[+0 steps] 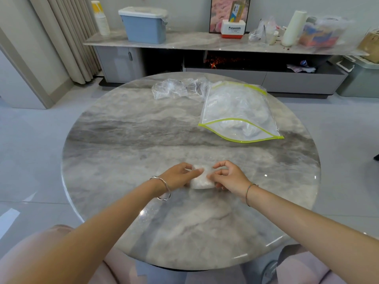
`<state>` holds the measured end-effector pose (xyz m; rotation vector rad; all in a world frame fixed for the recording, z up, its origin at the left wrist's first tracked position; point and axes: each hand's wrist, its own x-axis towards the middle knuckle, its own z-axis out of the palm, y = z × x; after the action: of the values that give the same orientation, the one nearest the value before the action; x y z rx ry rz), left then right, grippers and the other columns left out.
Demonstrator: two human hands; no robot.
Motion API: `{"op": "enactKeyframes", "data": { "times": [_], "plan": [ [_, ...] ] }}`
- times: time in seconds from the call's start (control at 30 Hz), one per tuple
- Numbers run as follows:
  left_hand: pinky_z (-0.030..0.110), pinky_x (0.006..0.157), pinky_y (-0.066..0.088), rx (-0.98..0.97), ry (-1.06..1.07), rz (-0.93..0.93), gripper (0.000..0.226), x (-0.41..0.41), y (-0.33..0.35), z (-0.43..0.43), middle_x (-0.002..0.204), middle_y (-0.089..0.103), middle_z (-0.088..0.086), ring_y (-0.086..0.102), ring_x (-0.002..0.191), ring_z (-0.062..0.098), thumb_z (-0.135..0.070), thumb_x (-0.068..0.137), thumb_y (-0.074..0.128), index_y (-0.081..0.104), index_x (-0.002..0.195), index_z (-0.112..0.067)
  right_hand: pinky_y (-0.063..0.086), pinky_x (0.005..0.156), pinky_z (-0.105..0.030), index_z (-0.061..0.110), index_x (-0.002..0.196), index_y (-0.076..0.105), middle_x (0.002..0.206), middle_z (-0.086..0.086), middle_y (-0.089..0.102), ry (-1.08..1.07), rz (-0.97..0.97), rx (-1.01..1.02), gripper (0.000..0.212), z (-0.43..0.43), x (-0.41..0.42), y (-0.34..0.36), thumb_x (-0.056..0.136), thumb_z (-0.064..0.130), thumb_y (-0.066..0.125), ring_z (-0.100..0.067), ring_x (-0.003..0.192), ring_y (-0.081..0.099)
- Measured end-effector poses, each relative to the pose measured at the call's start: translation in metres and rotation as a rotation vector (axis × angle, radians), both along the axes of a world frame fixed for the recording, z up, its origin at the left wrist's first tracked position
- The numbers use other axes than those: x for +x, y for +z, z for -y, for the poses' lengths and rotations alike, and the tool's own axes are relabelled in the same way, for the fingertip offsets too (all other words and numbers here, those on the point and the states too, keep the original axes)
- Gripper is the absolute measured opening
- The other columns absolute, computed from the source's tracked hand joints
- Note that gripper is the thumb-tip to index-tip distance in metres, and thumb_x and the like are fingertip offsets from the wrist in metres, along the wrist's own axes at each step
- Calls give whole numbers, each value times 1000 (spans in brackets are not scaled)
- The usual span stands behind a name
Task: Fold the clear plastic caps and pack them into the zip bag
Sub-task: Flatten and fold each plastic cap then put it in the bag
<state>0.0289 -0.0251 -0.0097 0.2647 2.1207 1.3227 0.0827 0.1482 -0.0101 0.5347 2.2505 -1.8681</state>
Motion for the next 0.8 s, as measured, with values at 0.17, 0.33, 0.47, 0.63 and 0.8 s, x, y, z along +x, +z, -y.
{"op": "enactKeyframes", "data": {
  "times": [0.17,0.33,0.47,0.63,0.8],
  "plan": [
    [8,53,44,212,239,-126,9,3,1,-11,70,62,-2,57,56,-2,-20,85,68,62,85,-12,41,49,-21,14,99,53,74,-2,63,69,5,-47,29,-8,3,10,79,5,72,-9,48,52],
    [8,61,46,317,207,-194,8,-4,14,-27,76,67,2,60,60,-4,-11,82,71,63,80,-8,43,52,-17,20,100,62,87,2,64,25,13,-75,25,-19,2,24,79,13,75,-8,49,48],
    [9,63,44,333,167,-311,8,-16,19,-47,79,65,-6,56,62,-5,-10,83,70,62,81,-13,52,57,-16,10,96,65,76,-3,67,-40,-33,-192,18,-34,-9,35,81,2,70,-7,54,61],
    [23,83,47,317,290,-494,38,-66,19,-70,115,56,-7,53,90,2,-16,87,64,49,121,-21,47,73,-11,17,83,67,88,-1,68,-164,-328,219,23,-66,-40,16,79,-6,68,6,70,62],
    [32,112,22,-178,114,-701,88,-120,-13,-83,154,21,2,22,140,22,-32,83,69,14,149,-16,21,102,-1,10,131,53,135,4,49,66,-474,673,49,-83,-82,-20,84,-5,56,-5,125,42]
  ]
}}
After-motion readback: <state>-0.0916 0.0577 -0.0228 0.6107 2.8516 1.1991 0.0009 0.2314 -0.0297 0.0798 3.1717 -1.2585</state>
